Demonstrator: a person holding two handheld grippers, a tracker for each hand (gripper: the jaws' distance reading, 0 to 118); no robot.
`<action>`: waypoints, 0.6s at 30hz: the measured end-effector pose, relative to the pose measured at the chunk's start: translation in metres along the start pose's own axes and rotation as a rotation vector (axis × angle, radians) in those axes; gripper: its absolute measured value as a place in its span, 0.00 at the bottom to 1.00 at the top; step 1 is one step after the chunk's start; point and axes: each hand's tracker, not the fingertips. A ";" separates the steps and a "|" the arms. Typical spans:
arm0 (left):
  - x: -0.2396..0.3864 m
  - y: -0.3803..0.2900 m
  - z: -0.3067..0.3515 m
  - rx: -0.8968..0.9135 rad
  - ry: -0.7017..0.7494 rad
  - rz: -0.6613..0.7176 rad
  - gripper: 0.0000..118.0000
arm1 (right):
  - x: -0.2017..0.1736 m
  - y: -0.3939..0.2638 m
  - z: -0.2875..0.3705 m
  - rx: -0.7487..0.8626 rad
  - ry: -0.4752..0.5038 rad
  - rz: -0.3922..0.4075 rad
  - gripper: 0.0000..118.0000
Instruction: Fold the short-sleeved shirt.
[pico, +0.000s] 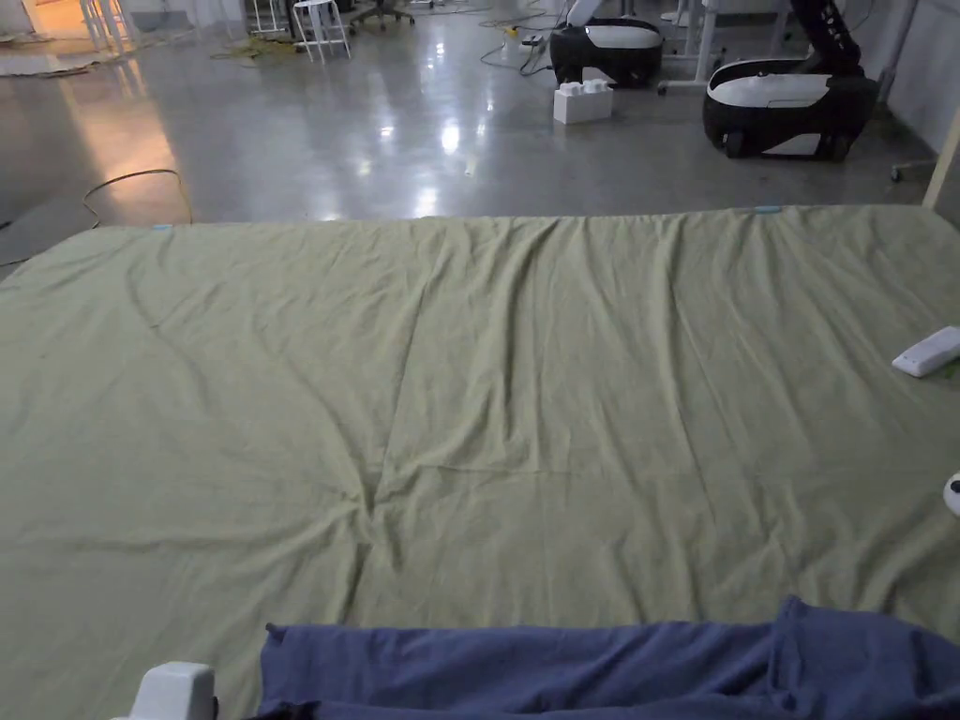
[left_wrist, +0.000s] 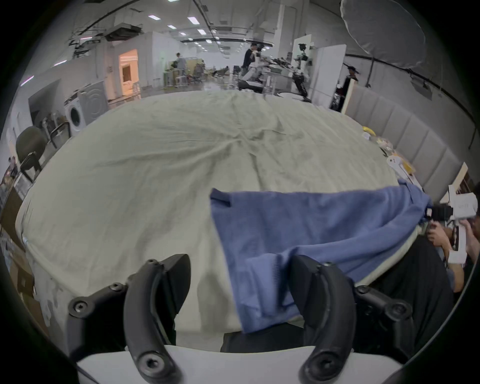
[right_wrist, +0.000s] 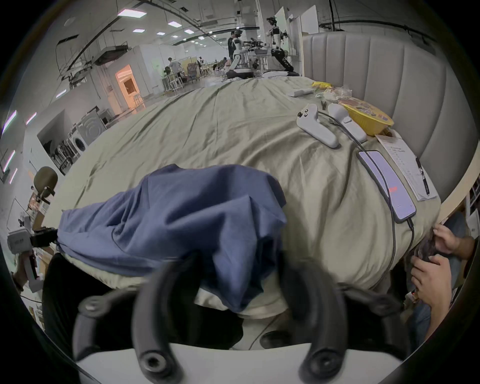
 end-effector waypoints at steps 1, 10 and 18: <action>-0.005 0.003 0.007 0.019 -0.005 0.038 0.67 | 0.002 0.000 0.006 0.008 -0.005 0.001 0.61; 0.041 0.047 0.153 0.474 0.090 -0.008 0.70 | -0.062 0.019 0.126 0.479 0.018 0.069 0.66; 0.098 0.052 0.201 0.630 0.055 -0.119 0.55 | -0.112 0.021 0.167 0.693 0.056 0.217 0.65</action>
